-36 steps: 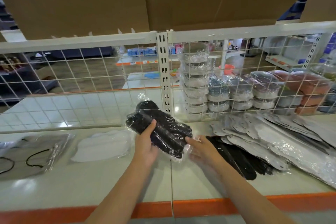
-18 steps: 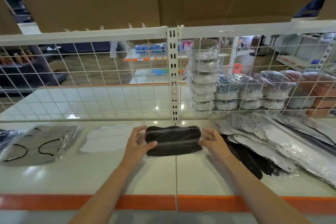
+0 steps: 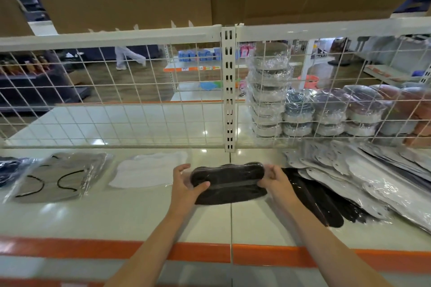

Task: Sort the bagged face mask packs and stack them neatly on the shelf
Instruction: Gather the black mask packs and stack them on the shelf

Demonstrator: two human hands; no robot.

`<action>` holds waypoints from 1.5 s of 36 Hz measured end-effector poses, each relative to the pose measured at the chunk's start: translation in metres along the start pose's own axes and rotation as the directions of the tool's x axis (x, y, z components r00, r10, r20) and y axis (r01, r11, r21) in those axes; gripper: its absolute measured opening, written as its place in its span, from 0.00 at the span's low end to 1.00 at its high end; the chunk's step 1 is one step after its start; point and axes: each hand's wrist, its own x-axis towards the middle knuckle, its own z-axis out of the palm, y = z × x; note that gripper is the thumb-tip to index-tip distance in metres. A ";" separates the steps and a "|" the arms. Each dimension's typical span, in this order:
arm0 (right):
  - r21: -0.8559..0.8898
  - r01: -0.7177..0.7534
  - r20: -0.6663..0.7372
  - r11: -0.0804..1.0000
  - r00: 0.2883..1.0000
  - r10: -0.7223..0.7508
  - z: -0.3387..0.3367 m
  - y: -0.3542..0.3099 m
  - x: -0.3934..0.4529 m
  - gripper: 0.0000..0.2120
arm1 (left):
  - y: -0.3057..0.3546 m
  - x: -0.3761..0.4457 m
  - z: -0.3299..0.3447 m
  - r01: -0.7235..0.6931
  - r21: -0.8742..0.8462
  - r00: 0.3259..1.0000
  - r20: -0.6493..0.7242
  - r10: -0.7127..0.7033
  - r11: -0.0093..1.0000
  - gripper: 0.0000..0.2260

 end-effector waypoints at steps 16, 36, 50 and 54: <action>-0.208 0.066 0.108 0.976 0.993 -0.044 0.041 -0.008 0.010 0.14 | -0.003 0.000 -0.043 0.054 0.123 0.998 0.022 -0.057 0.991 0.16; -0.453 0.069 0.463 0.889 0.870 0.168 0.357 0.019 0.008 0.04 | -0.026 0.011 -0.383 0.306 0.122 0.910 -0.330 -0.252 0.944 0.30; -0.607 0.192 0.463 0.771 0.874 0.147 0.537 0.077 -0.017 0.06 | -0.050 -0.007 -0.531 0.291 0.879 0.956 -0.279 -0.089 0.378 0.10; -0.602 0.173 0.451 0.779 0.879 0.153 0.574 0.076 -0.018 0.17 | -0.056 -0.011 -0.533 0.135 0.913 0.990 -0.108 -0.090 0.385 0.10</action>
